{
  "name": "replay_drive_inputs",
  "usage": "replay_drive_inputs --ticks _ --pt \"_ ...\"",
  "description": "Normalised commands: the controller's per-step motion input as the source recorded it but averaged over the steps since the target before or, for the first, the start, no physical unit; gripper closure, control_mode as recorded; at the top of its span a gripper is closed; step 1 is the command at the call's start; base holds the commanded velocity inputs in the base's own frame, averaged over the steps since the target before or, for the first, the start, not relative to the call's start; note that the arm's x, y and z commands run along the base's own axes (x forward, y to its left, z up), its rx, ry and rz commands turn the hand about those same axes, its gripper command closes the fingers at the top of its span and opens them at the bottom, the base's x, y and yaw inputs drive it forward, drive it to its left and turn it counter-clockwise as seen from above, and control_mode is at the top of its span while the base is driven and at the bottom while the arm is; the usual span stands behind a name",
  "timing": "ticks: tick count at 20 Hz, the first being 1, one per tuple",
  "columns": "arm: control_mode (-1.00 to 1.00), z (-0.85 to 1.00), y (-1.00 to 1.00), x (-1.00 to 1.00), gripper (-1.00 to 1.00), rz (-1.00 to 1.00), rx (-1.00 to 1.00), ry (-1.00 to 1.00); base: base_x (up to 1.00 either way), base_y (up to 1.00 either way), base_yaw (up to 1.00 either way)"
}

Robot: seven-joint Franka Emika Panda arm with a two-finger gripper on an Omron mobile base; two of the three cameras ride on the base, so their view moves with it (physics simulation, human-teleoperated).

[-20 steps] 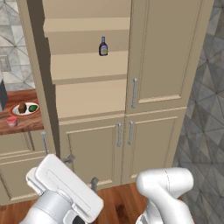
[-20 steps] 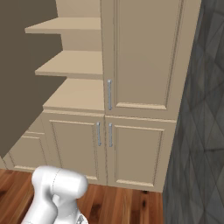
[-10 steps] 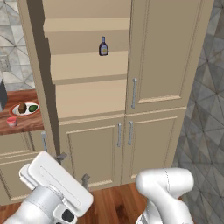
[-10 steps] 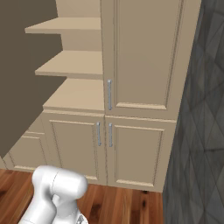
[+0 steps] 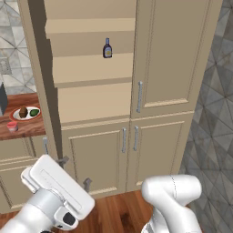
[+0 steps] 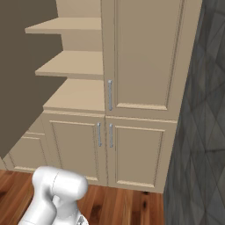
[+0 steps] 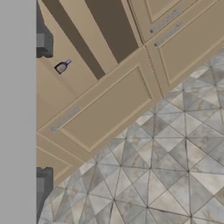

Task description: Pick the avocado and bread from the counter and place them on the plate. Then pick the jam from the cabinet and place it next to the plate. Lastly close the cabinet door.

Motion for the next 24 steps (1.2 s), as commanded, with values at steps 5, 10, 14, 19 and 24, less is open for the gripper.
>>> replay_drive_inputs --ticks 5,10,14,19,24 --pt "-1.0 -0.09 0.03 0.2 -1.0 0.0 0.0 0.0 0.0 0.0 0.0" --pt "-1.0 -0.06 0.05 0.21 -1.0 0.0 0.0 0.0 0.0 0.0 0.0" --pt "-1.0 -0.04 0.09 0.25 -1.0 0.0 0.0 0.0 0.0 0.0 0.0" --pt "-1.0 -0.08 0.16 0.28 -1.0 0.0 0.0 0.0 0.0 0.0 0.0" --pt "-1.0 -0.11 0.23 0.32 -1.0 0.0 0.0 0.0 0.0 0.0 0.0"
